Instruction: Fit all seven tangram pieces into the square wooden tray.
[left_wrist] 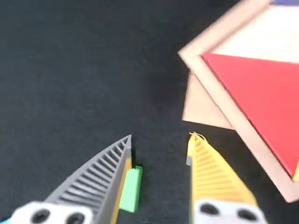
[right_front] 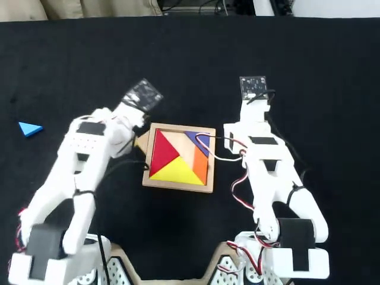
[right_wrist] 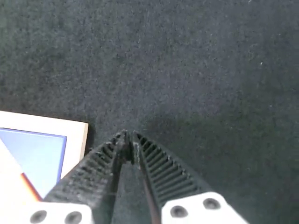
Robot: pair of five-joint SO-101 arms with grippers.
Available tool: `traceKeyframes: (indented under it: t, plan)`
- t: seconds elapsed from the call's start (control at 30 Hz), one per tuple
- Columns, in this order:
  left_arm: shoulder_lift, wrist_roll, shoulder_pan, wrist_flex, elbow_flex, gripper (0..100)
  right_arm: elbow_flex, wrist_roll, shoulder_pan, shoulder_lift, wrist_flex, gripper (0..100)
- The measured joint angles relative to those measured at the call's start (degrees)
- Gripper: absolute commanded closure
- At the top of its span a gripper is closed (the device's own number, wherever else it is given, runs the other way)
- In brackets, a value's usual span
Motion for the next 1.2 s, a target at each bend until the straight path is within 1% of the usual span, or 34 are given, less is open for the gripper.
traceKeyframes:
  t: [0.13,0.3,0.37,0.57,0.7,0.8,0.97,1.2]
  plan:
    - [-0.97,7.82,0.53,-1.76,2.46,80,0.00,0.00,0.00,0.00,0.00,98.7]
    - [-0.97,12.84,1.23,-10.46,7.03,80,0.00,0.00,0.00,0.44,0.00,98.7]
    - [-0.97,15.21,1.93,-11.78,7.47,80,0.00,0.00,0.00,0.53,0.00,98.7]
    - [0.00,22.51,4.22,-12.48,7.47,80,0.00,0.00,0.00,0.53,0.00,98.7]
    - [5.19,27.60,5.98,-12.48,7.47,80,0.00,0.00,0.00,0.53,0.00,98.7]
    - [8.44,31.03,5.98,-12.22,6.24,80,0.00,0.00,0.00,0.53,0.00,98.7]
    - [11.43,32.18,5.89,-8.44,1.41,80,0.00,0.00,0.00,0.53,0.00,98.7]
    - [14.42,32.35,5.01,-8.18,-1.67,80,0.00,0.00,0.00,0.53,0.00,98.7]
